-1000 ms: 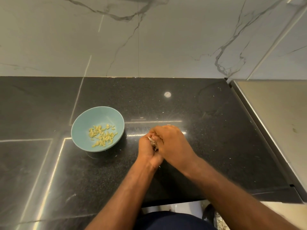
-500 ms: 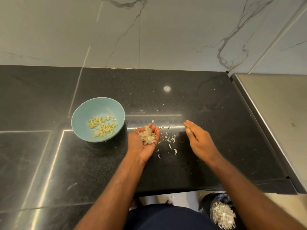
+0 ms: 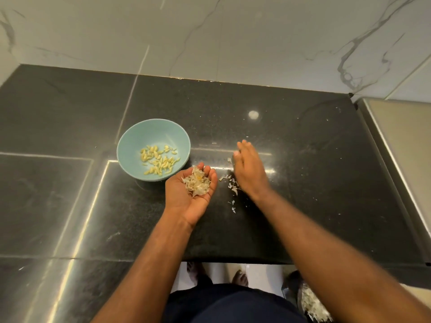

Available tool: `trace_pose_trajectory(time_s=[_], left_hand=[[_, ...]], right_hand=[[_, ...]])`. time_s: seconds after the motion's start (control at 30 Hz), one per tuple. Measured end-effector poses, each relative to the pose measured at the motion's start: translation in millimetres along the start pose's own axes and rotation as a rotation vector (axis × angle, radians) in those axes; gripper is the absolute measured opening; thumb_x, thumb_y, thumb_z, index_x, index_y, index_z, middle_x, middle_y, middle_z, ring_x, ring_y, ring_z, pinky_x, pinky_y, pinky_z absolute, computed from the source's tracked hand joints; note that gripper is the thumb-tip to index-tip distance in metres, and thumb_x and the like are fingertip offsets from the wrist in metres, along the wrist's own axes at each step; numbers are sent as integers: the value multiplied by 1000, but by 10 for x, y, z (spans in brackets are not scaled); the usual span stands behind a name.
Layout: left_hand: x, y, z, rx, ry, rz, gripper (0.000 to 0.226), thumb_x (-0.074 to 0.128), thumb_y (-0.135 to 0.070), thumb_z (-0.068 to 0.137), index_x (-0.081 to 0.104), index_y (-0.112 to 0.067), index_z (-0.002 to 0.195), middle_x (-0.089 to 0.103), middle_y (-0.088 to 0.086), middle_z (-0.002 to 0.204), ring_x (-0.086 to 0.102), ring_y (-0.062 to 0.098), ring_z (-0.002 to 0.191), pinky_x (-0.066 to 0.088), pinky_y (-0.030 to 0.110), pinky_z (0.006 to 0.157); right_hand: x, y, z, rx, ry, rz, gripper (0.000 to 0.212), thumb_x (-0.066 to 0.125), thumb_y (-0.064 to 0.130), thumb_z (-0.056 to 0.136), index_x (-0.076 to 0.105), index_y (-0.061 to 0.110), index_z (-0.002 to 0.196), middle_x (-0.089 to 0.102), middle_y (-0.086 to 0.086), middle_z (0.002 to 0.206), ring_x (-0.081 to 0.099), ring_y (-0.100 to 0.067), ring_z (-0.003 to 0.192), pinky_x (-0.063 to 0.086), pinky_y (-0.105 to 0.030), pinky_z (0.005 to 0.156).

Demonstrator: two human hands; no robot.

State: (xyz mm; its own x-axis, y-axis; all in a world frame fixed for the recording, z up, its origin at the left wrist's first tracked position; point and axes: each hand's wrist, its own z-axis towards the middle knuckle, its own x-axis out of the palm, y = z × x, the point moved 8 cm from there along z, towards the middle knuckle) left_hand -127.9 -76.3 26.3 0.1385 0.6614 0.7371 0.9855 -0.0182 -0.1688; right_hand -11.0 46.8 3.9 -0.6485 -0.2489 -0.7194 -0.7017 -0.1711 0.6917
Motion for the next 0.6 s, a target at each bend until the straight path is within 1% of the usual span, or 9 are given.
trace_pose_trajectory(time_s=[0.07,0.1,0.17,0.23,0.3,0.4,0.47,0.53,0.6], left_hand=[[-66,-59,-31,21,-23,-11,23,44,-10,95,65,-1,91,68,13,73,67,23,67,61,32,63],[-97,-70,-35,29,-33,-16,23,44,-10,95,65,-1,91,68,13,74,66,24,70,61,32,63],[-135,-73,-27,34,-43,-25,24,44,-10,95,65,0,92,68,13,74,66,24,73,61,32,63],[-143,-53,-16,33,-43,-32,24,44,-10,95,65,-1,93,68,13,76,65,23,74,62,33,63],[-139,-37,-17,36,-31,-28,23,44,-11,94,65,-1,93,68,12,77,66,23,74,62,32,65],[-125,20,-18,25,-24,-9,23,45,-12,95,66,-2,94,69,12,77,69,23,69,62,32,66],[-120,96,-21,4,-30,2,24,44,-13,96,65,-2,94,69,13,75,70,23,65,62,32,65],[-103,161,-24,-8,-33,16,24,44,-14,97,64,-1,94,70,13,75,69,22,66,62,33,65],[-88,179,-24,-4,-40,30,24,44,-13,96,65,-1,95,70,13,75,70,23,66,62,33,62]], right_hand=[[16,-19,121,-120,129,-124,46,35,26,108,42,5,148,33,-15,159,21,-27,152,12,-32,122],[86,-11,72,-202,210,-195,46,35,26,108,43,3,147,34,-17,158,21,-29,152,10,-32,122],[210,-13,-218,-303,316,-259,56,32,34,105,35,4,152,27,-12,163,15,-22,153,4,-29,124],[230,-24,-538,-365,358,-253,60,30,40,104,29,8,155,20,-5,165,8,-10,152,5,-32,126],[233,-52,-734,-407,404,-277,64,29,46,104,25,11,157,18,-4,166,4,-7,152,9,-36,127],[273,96,-741,-524,385,-420,75,30,58,100,17,14,159,14,-6,167,6,-16,154,6,-38,127],[418,252,-703,-643,392,-484,72,29,55,101,17,15,160,17,-7,166,9,-21,154,3,-39,126],[479,278,-594,-683,362,-498,64,28,45,100,29,14,156,30,-7,162,20,-24,152,8,-42,126],[379,181,-421,-650,269,-471,52,37,35,101,51,9,143,51,-11,149,41,-29,142,20,-45,122]])
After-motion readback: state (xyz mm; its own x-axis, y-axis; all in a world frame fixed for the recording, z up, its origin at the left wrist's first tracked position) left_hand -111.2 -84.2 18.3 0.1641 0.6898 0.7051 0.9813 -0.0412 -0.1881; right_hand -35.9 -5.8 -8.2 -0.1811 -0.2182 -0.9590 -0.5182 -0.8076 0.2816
